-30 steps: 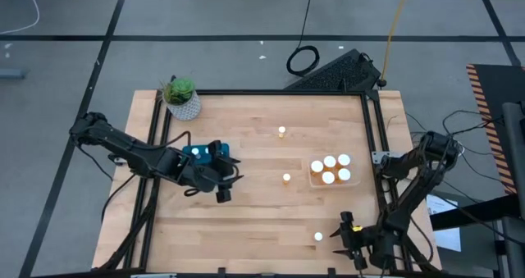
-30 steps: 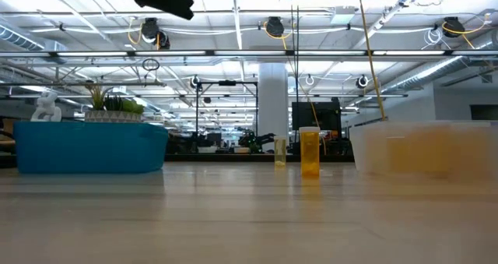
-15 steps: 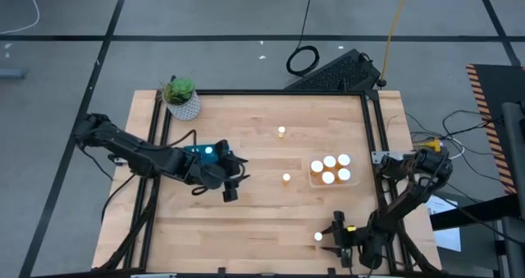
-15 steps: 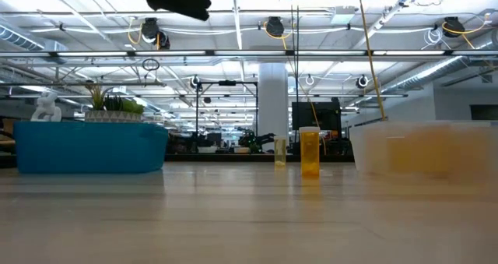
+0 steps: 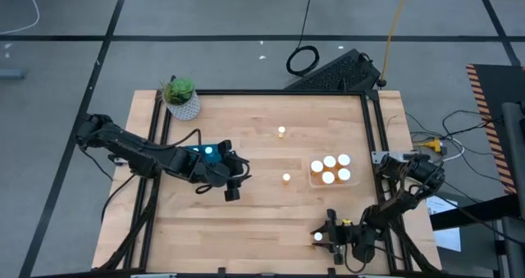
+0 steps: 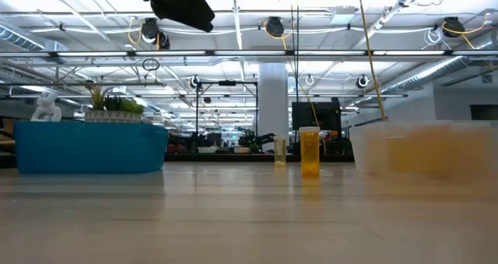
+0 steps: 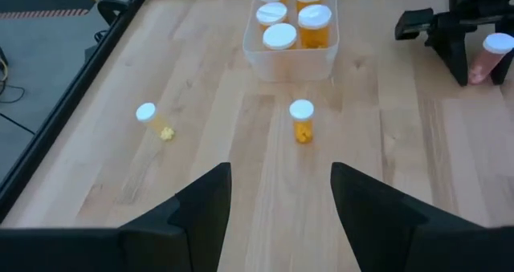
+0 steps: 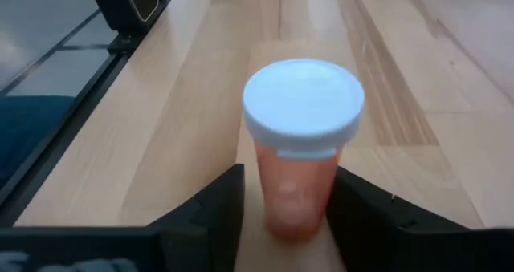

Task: Pick and place medicine bottles into bin by pill shape (circle, oval)
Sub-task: Put the small red pill bottle into the blue bin

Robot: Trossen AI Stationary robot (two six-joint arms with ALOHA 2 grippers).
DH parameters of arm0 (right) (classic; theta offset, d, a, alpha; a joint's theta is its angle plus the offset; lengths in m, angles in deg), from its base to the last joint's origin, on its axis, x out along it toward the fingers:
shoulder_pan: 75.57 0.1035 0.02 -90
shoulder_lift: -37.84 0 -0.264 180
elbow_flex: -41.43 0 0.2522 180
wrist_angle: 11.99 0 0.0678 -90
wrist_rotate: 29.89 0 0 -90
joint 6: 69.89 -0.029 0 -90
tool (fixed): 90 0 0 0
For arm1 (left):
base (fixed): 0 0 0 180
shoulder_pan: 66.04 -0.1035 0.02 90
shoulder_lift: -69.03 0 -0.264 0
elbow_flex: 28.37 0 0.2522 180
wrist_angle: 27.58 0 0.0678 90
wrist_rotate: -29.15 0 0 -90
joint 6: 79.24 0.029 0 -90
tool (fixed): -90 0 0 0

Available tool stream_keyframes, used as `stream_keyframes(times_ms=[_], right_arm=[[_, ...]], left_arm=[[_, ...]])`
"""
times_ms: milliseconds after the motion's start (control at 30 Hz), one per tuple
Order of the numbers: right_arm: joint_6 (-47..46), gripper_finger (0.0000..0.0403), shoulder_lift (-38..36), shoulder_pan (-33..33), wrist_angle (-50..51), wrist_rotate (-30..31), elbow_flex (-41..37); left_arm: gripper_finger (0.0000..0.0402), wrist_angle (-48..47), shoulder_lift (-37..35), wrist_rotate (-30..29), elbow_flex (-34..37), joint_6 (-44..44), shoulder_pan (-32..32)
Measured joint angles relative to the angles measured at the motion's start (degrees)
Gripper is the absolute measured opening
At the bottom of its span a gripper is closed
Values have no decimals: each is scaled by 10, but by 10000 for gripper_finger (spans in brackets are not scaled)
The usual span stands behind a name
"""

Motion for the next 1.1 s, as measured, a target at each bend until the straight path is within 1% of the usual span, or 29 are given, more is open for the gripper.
stream_keyframes(times_ms=[267, 367, 467, 633, 767, 867, 933, 1033, 1100], right_arm=[[17, 102, 5, -2, -9, 0, 0], [21, 88, 5, -2, -10, -1, 0], [31, 88, 3, -3, -13, -4, -1], [59, 106, -18, -22, -9, -29, -2], [85, 101, -44, -65, -4, -83, -2], [91, 93, -61, -112, -4, -142, -2], [95, 91, -75, -144, -2, -184, -2], [97, 93, -96, -196, -2, -240, -1], [97, 97, -113, -225, 10, -263, -1]], left_arm=[[218, 3, 0, 0, 0, 0, 0], [218, 12, 0, 0, 0, 0, 0], [218, 44, 0, 7, 0, 9, 1], [218, 135, 9, 49, -1, 21, 3], [218, 192, 25, 80, -1, 40, 8], [218, 207, 32, 103, 0, 47, 7], [218, 235, 43, 126, -1, 45, 5], [219, 225, 47, 157, 0, 43, 3], [222, 237, 55, 165, -1, 40, 3]])
